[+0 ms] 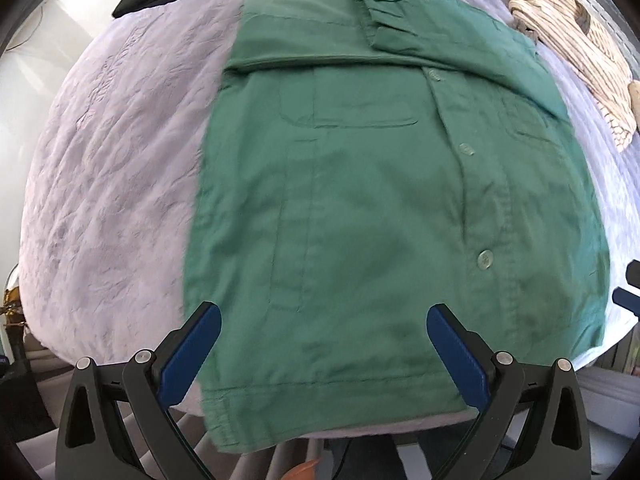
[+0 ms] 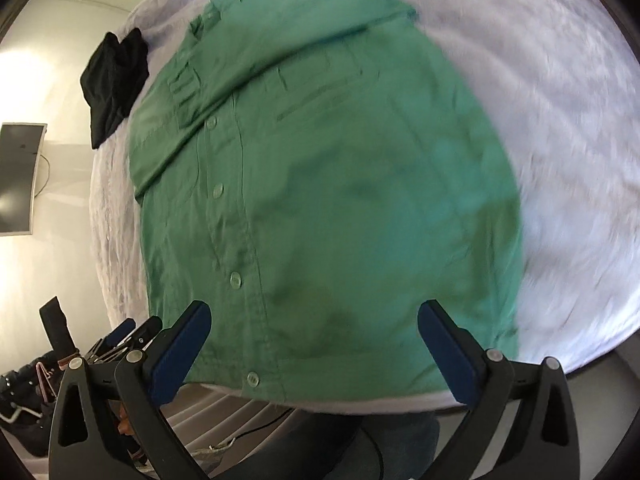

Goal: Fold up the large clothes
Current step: 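Open both grippers and lift them away from the folded jacket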

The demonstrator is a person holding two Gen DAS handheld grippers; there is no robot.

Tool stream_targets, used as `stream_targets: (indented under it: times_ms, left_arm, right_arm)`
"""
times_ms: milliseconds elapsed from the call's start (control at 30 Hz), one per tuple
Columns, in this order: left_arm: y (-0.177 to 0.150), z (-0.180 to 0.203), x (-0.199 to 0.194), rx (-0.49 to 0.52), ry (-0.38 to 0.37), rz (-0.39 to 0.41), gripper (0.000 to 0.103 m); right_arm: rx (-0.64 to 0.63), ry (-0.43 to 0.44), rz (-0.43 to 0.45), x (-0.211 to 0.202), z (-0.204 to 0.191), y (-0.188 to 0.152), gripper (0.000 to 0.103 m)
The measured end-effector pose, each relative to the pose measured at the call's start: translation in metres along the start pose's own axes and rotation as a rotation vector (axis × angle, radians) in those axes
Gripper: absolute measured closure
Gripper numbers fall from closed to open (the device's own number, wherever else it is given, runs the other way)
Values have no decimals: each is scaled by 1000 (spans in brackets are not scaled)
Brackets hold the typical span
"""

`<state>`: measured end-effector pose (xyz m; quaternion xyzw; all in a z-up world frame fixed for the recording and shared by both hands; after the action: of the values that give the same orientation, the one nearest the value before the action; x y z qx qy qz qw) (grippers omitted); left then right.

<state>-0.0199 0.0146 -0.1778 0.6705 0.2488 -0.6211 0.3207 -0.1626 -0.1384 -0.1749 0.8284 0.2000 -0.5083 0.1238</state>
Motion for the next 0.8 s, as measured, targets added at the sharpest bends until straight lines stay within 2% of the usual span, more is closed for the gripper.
stream_targets:
  times_ms: [67, 133, 233, 467, 600, 667, 800]
  left_arm:
    - [-5, -13, 1, 3, 47, 4, 0]
    - [-11, -23, 5, 6, 58, -17, 0]
    - [-23, -30, 10, 5, 35, -46, 0]
    - [-38, -36, 9, -5, 11, -46, 0]
    - [-43, -41, 7, -17, 1, -41, 0]
    - [-44, -46, 7, -28, -1, -35, 0]
    - [-50, -56, 11, -53, -39, -48, 0]
  right_arm:
    - [28, 12, -20, 6, -3, -13, 0]
    - [51, 31, -25, 9, -7, -20, 0]
    - [67, 45, -18, 11, -12, -29, 0]
    - [112, 59, -12, 17, -16, -43, 0]
    - [118, -27, 0, 19, -5, -49, 0]
    - [121, -36, 1, 19, -2, -50, 0]
    - [153, 15, 3, 19, 3, -53, 0]
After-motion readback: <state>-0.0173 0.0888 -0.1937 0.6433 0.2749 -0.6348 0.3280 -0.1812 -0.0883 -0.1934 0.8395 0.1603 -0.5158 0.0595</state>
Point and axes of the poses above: each gripper's, at about its wrist camera, not at the fingertips, and x roughly the way its jaws point, z to its right, y to its top, the point moved 10 cm from there along x, roughly the way its jaws point, and after that the axes turned 2 degrees about -z, right-handed, at the moved point
